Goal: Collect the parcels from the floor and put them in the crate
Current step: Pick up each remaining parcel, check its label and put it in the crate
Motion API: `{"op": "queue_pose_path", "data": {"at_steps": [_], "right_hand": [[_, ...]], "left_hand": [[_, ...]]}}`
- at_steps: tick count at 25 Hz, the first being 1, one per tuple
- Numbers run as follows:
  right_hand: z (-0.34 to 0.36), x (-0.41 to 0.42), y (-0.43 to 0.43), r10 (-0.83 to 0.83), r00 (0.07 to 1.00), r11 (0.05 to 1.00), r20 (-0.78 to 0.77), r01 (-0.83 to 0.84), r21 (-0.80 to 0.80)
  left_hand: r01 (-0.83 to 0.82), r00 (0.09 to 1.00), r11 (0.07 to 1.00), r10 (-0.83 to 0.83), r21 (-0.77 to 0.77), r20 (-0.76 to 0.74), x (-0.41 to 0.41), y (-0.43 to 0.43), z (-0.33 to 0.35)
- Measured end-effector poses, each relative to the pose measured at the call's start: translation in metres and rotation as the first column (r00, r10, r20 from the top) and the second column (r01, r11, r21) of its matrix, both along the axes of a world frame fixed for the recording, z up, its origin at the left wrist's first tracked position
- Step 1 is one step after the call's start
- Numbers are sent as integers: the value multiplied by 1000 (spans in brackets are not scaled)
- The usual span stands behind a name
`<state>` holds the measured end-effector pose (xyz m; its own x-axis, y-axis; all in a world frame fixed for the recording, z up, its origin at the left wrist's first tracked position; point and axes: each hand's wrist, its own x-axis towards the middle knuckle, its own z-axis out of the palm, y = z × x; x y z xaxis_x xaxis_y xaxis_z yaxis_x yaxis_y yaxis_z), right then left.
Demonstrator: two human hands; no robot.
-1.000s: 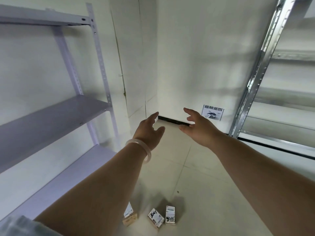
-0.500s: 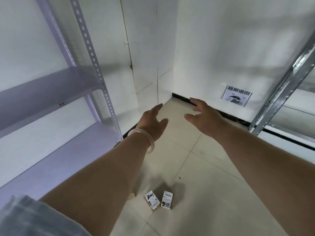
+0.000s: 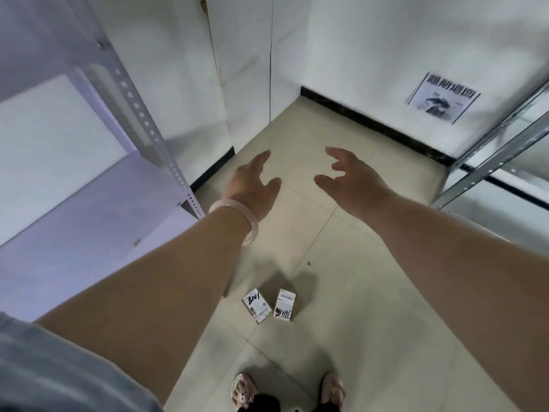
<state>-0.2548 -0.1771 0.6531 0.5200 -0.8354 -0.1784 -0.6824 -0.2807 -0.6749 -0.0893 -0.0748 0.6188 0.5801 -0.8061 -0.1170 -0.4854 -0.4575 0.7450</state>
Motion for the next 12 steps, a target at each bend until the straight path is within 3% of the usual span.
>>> {"op": "queue_pose_path", "data": {"at_steps": [7,12], "right_hand": [[-216,2,-37,138,968,975,-211,-96,198],[-394,-6,-70,119,942,963,-314,-32,269]], "left_hand": [[6,993,964,26,266,-118,-4,-10,-229],[47,995,907,-6,418,-98,-19,-14,-403]]}}
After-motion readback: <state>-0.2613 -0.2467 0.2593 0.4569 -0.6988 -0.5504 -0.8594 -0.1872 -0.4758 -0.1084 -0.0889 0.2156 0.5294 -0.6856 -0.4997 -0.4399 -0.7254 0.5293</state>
